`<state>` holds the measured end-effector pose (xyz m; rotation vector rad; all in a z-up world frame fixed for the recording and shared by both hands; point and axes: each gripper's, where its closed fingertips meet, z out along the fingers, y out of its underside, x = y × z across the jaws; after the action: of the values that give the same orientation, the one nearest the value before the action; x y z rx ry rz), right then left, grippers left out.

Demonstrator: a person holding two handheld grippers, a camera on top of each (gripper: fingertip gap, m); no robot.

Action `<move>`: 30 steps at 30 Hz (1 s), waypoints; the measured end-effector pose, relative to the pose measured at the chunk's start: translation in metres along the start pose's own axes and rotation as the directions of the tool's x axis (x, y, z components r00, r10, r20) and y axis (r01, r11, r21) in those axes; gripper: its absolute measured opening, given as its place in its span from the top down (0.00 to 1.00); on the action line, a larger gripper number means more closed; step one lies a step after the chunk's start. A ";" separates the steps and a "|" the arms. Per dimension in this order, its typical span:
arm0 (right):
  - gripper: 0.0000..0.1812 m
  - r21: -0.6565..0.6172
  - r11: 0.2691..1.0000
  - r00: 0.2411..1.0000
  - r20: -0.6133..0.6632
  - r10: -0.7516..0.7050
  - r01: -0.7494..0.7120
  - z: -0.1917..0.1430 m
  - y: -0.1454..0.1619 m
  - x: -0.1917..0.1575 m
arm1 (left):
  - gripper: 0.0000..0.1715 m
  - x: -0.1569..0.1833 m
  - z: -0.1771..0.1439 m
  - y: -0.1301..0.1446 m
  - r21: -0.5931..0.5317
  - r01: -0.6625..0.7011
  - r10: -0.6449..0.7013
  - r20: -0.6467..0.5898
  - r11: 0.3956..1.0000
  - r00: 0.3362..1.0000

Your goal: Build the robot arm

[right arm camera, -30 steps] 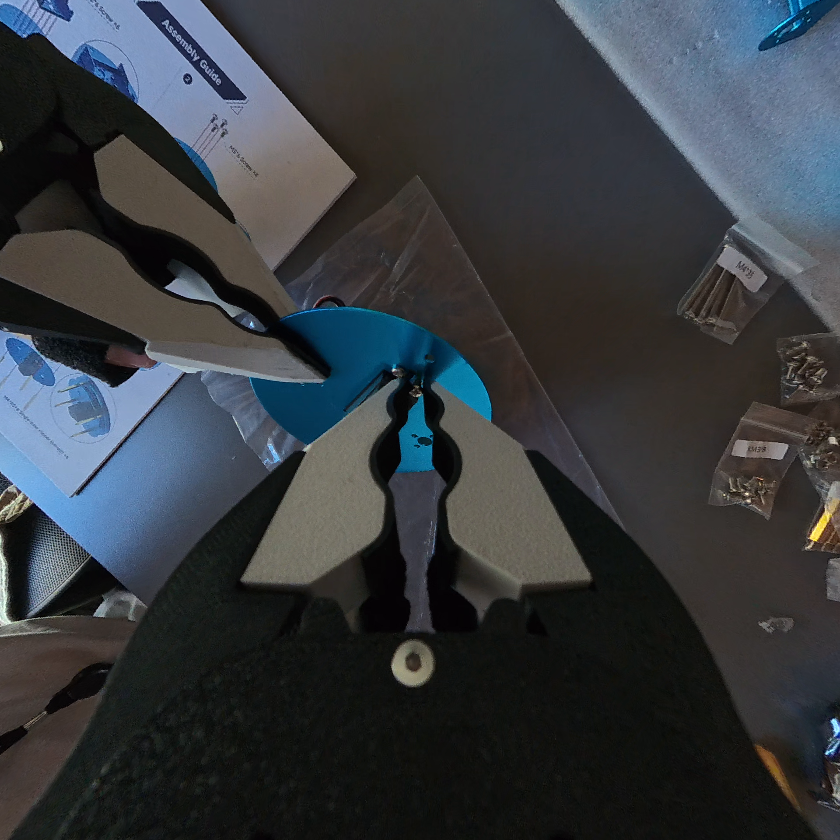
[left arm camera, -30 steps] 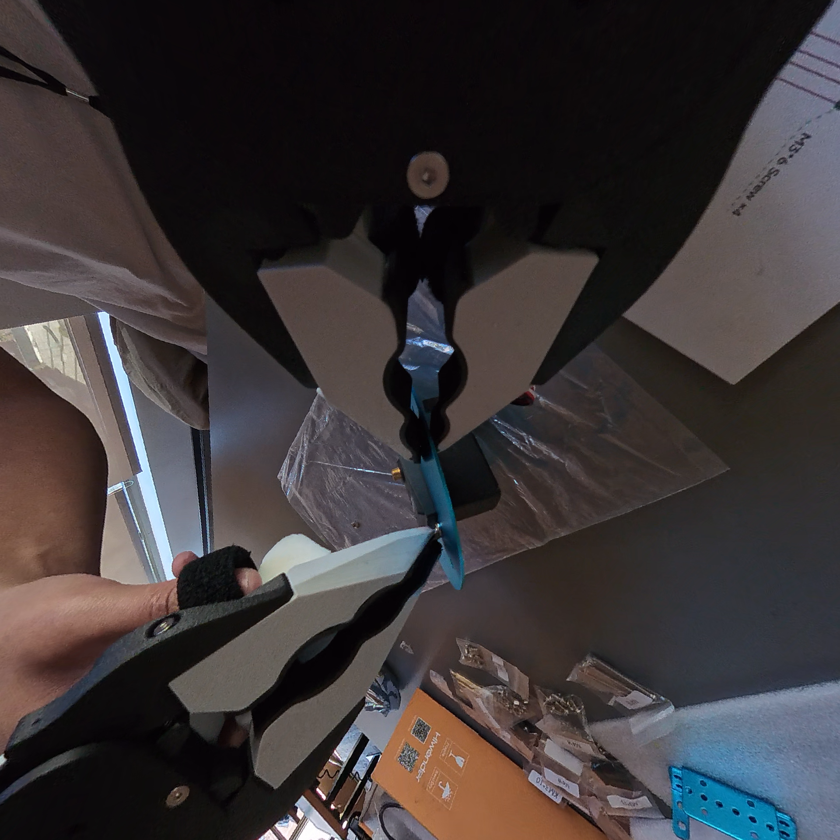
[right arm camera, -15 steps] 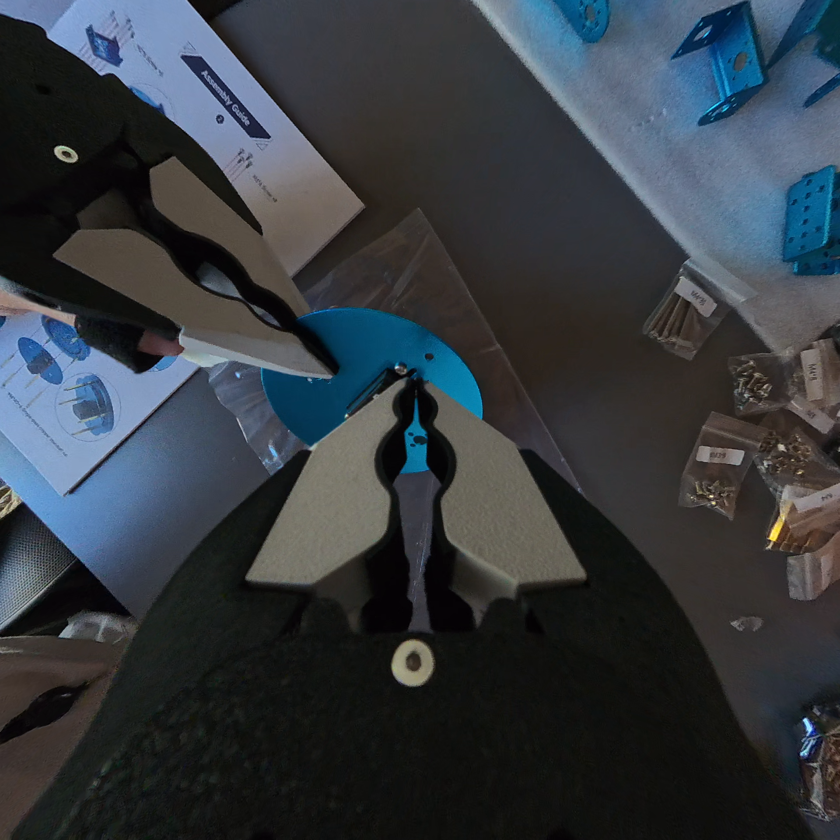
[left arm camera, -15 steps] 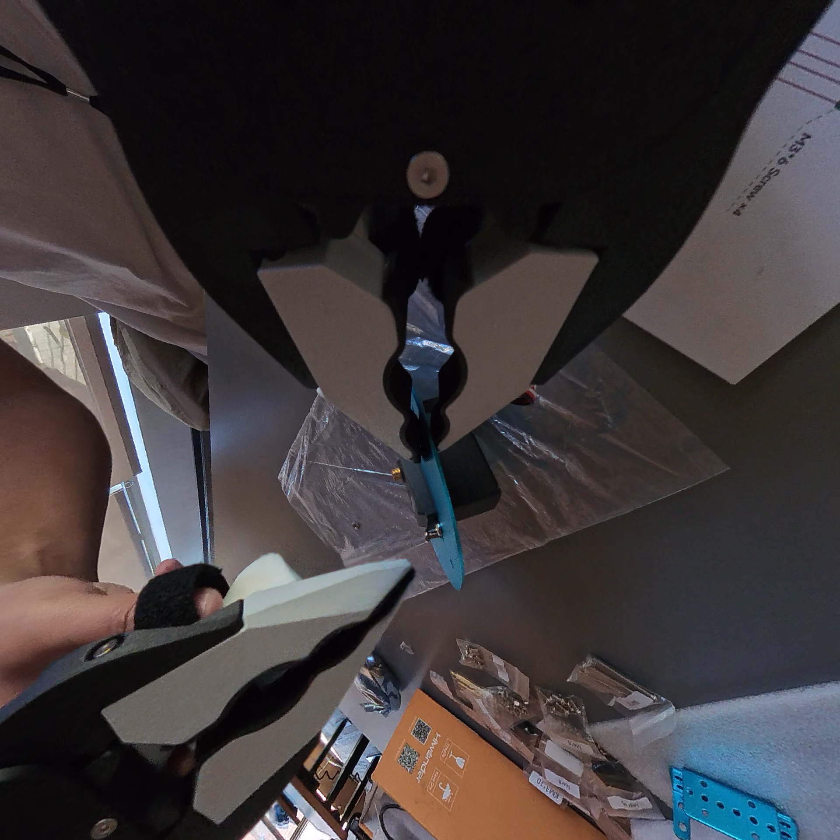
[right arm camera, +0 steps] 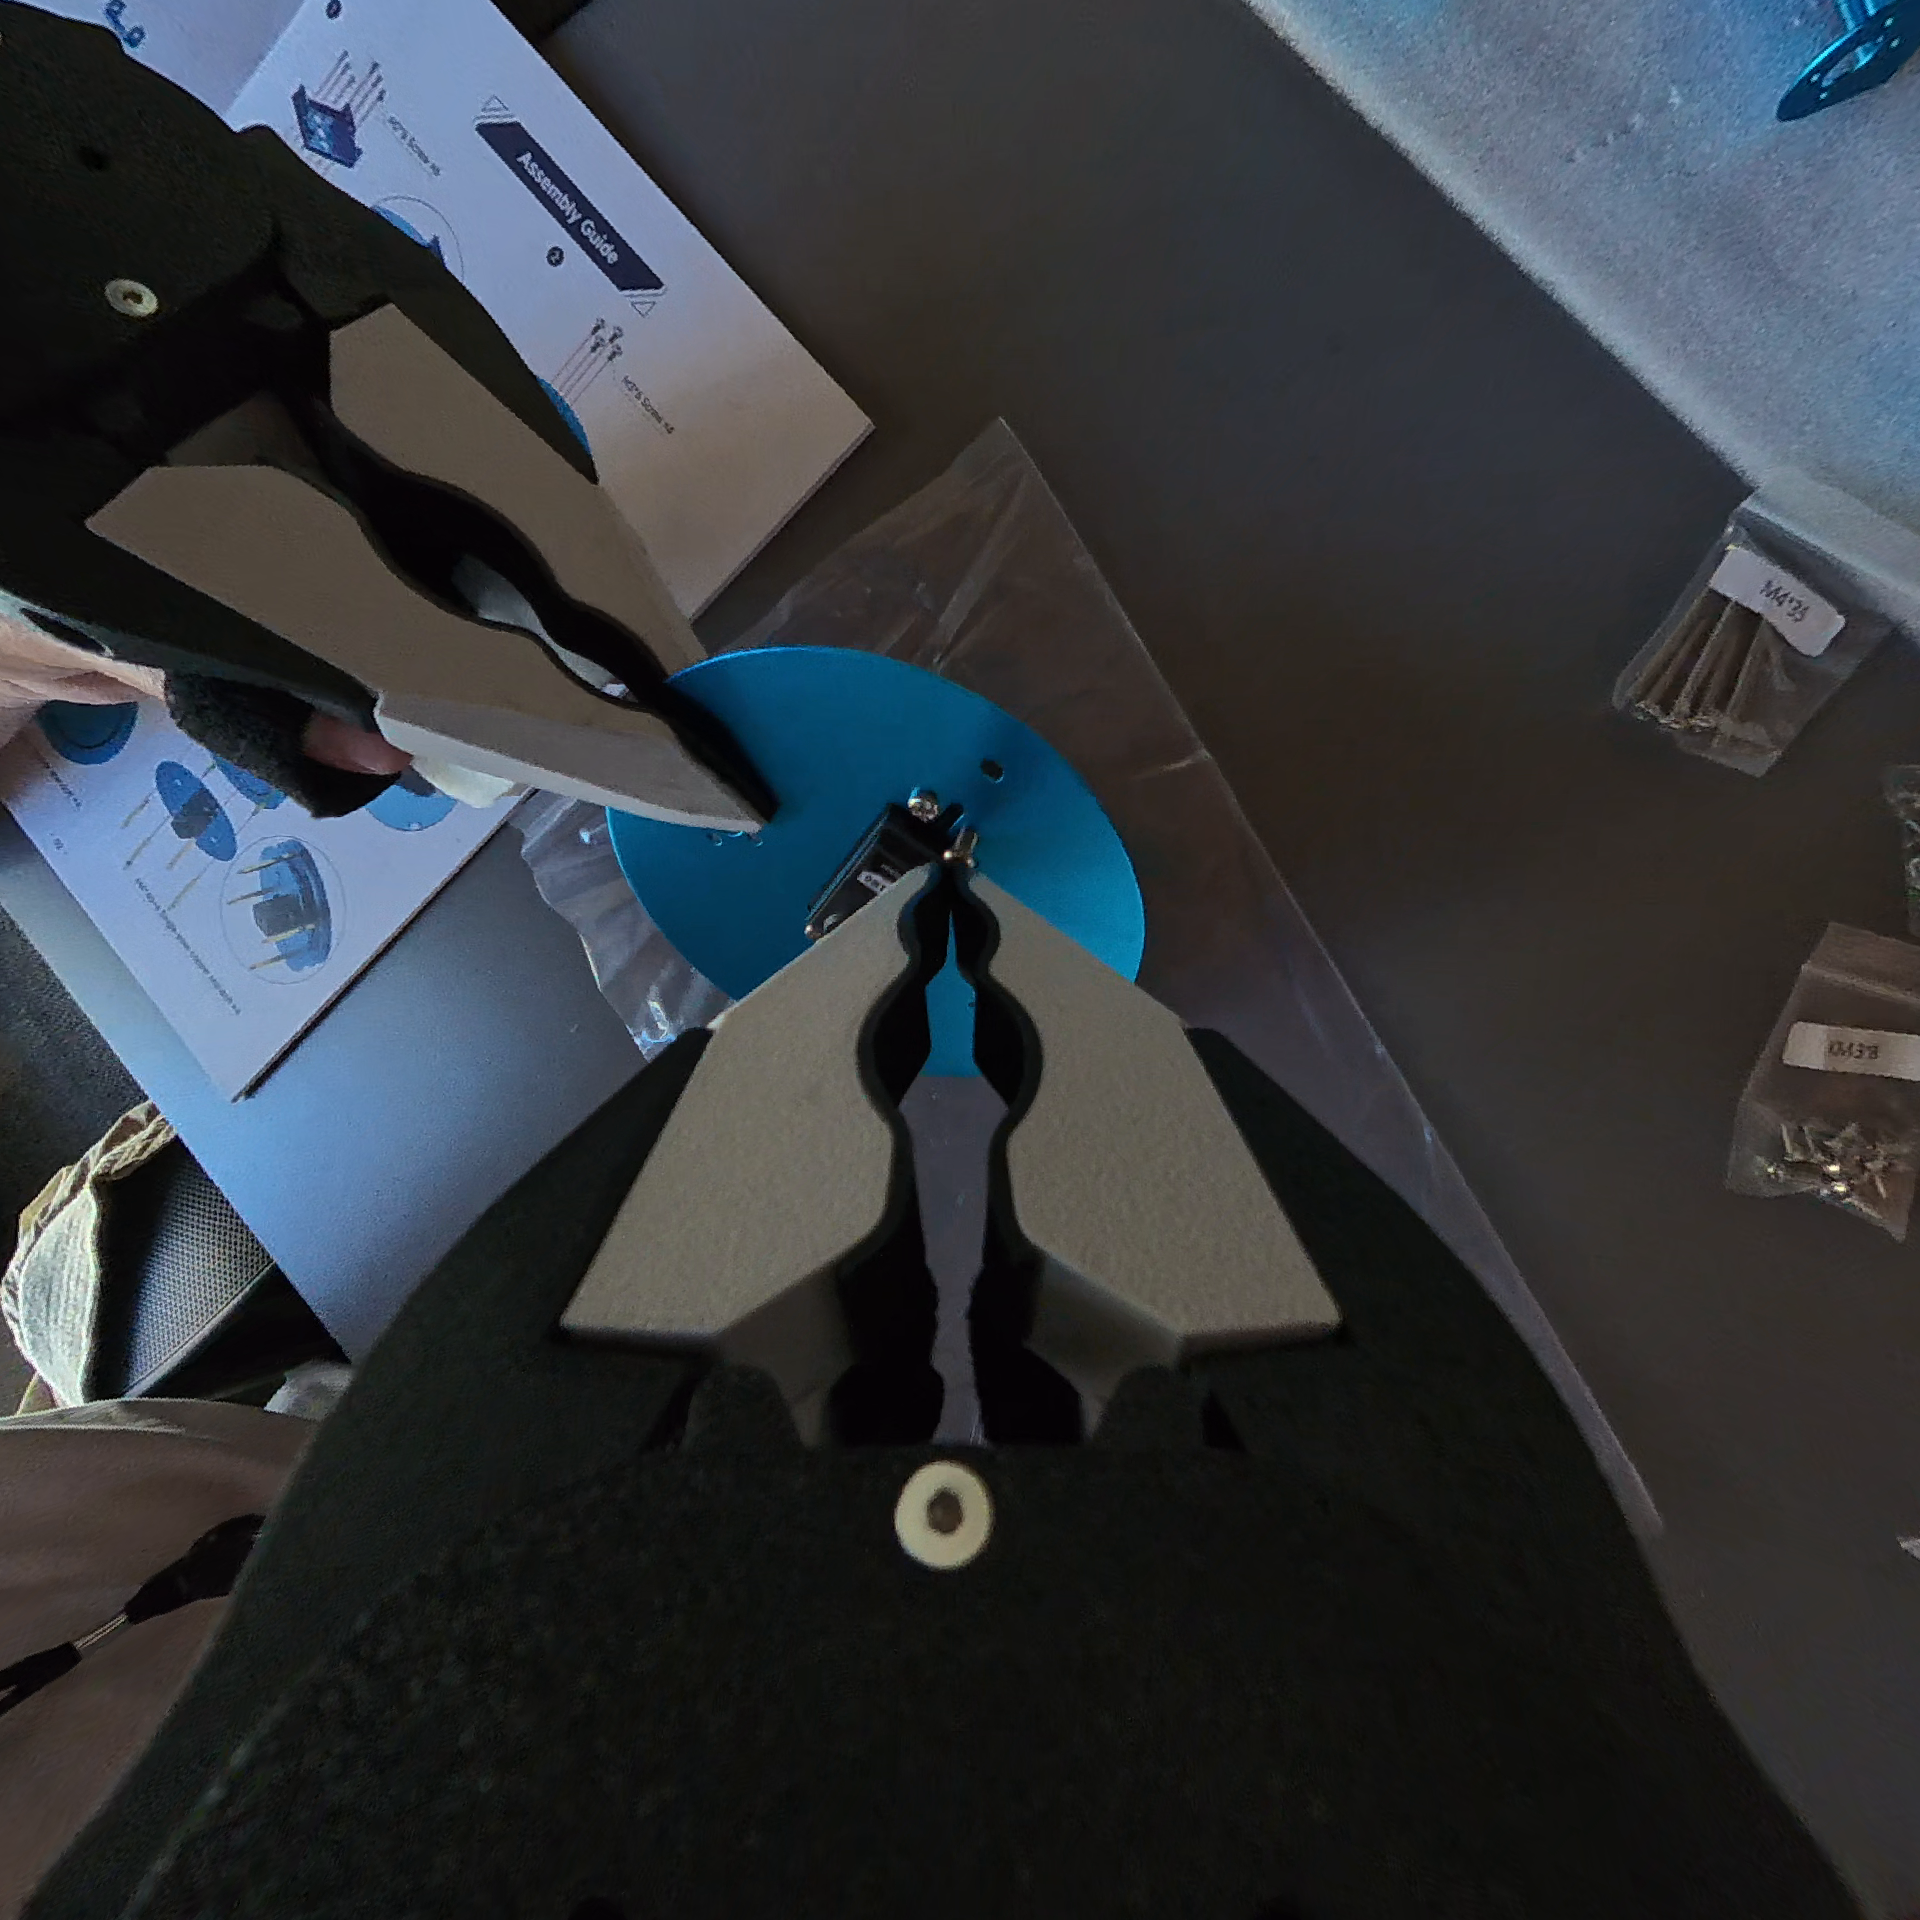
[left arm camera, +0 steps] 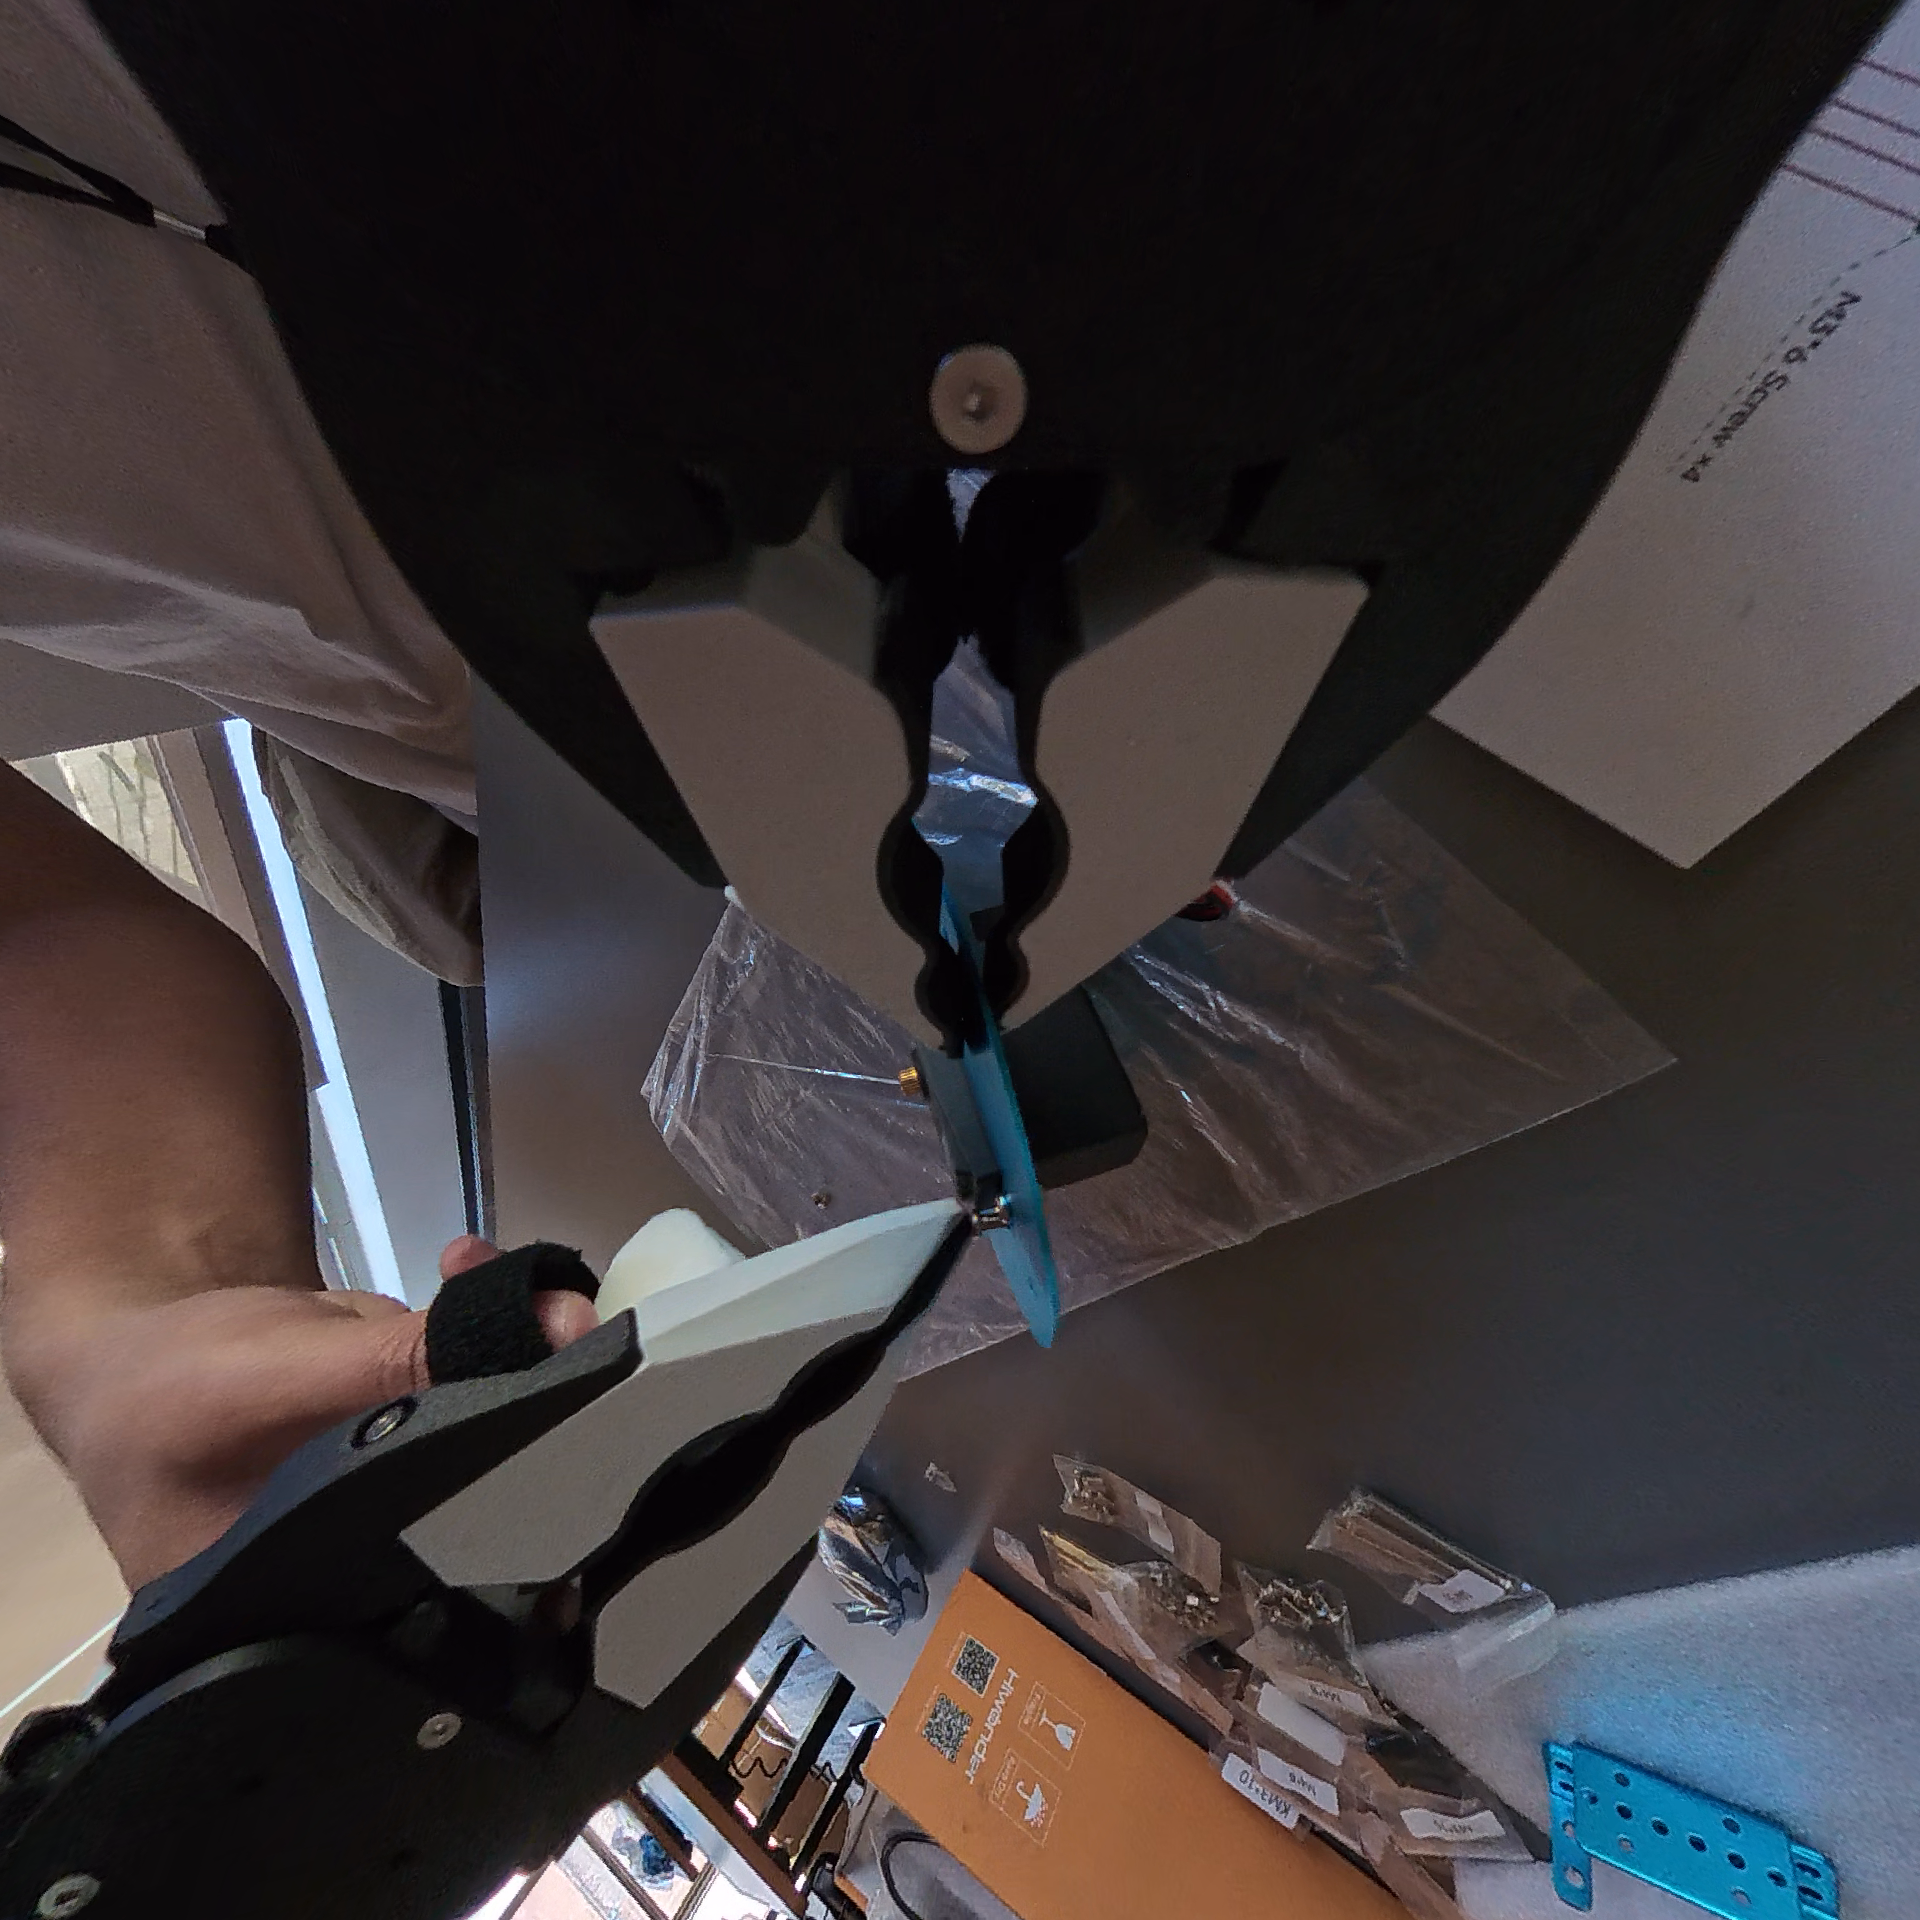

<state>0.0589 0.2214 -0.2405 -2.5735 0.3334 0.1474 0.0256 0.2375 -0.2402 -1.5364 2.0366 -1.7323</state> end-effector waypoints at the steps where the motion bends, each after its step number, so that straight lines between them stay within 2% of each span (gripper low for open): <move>1: 1.00 0.002 1.000 1.000 0.003 -0.002 0.002 0.001 -0.001 -0.001 | 0.99 0.000 0.000 0.000 -0.001 -0.002 0.002 0.004 1.000 1.000; 14: 1.00 -0.019 1.000 1.000 -0.025 -0.016 0.015 0.001 -0.001 -0.001 | 0.99 0.001 0.000 0.000 0.002 -0.014 0.014 -0.001 1.000 1.000; 22: 1.00 0.018 1.000 1.000 0.024 0.005 -0.005 -0.002 -0.001 -0.004 | 0.99 0.004 0.000 0.000 0.004 -0.055 0.055 -0.006 0.998 0.998; 27: 0.97 0.106 0.994 0.990 0.138 0.004 -0.019 -0.016 0.002 -0.010 | 1.00 0.011 -0.001 -0.002 0.009 -0.081 0.081 -0.036 0.997 0.996; 30: 0.97 0.249 0.968 0.982 0.172 -0.074 0.029 -0.032 0.000 -0.009 | 1.00 0.015 -0.001 -0.002 0.008 -0.130 0.130 -0.044 0.991 0.990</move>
<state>0.0514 0.2064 -0.2114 -2.3013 0.2022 0.2994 0.0185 0.2281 -0.2304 -1.3417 2.0995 -1.7371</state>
